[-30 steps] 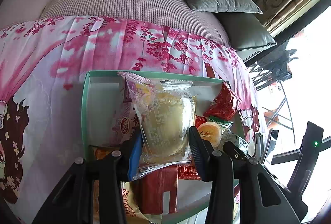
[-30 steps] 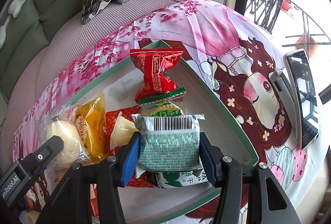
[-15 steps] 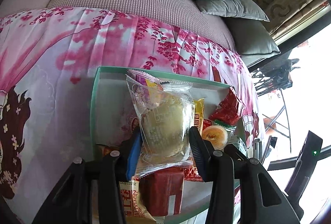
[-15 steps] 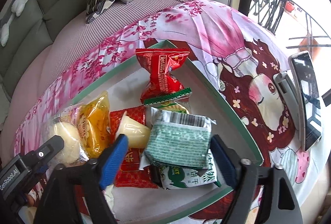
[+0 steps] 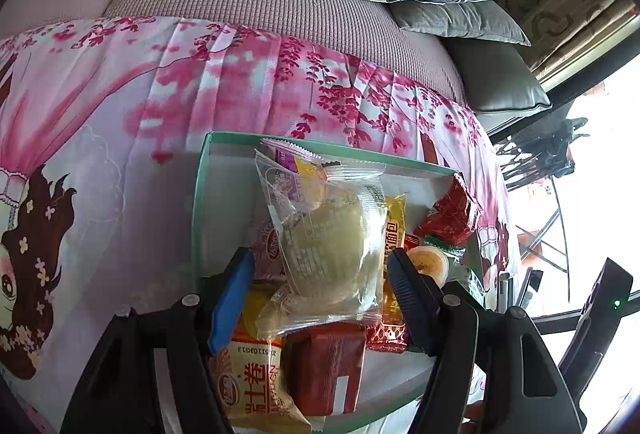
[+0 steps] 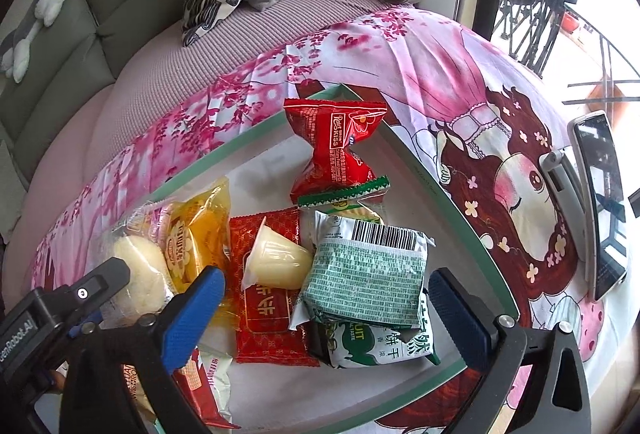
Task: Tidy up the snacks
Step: 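Open the right gripper to drop the green pack while the left releases the bun bag, then withdraw both open tools away from the filled tray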
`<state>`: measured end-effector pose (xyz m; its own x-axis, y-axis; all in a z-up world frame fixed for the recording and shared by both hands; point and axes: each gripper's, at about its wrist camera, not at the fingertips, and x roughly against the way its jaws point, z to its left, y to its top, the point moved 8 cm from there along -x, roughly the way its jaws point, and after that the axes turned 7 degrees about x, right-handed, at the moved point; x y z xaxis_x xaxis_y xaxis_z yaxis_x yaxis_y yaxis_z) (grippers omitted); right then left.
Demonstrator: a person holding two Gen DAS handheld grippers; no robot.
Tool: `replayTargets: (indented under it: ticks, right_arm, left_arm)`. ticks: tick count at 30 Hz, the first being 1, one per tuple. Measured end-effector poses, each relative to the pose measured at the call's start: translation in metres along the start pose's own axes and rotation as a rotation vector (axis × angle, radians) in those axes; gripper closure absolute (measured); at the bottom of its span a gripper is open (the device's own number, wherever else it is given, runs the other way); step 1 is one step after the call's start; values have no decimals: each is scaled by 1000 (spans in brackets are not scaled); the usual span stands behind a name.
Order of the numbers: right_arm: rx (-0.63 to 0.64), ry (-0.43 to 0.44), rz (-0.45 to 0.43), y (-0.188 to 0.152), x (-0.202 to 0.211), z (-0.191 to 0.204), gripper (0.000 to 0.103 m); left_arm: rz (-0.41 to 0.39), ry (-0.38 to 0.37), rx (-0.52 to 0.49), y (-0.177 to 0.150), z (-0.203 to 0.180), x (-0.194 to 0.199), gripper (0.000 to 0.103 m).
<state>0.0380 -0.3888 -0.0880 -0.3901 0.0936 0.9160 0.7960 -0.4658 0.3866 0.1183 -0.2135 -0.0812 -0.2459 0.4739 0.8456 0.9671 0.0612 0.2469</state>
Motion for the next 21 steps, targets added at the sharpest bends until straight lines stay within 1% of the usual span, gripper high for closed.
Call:
replayTargets:
  ticks: [1, 3, 5, 11, 15, 21]
  right_arm:
    - [0, 0, 0, 0, 0, 0, 0]
    - [0, 0, 0, 0, 0, 0, 0]
    - [4, 2, 0, 0, 0, 0, 0]
    - [14, 5, -4, -1, 1, 4, 0]
    - [19, -4, -3, -1, 1, 6, 0]
    - [33, -5, -6, -2, 2, 8, 0]
  left_arm:
    - [-3, 6, -4, 0, 0, 1, 32]
    - [-11, 23, -19, -1, -1, 2, 26]
    - [-20, 32, -31, -2, -3, 5, 23]
    - [-36, 58, -53, -3, -3, 11, 21]
    - [-53, 81, -67, -3, -1, 14, 13]
    - [-78, 103, -77, -2, 1, 22, 11]
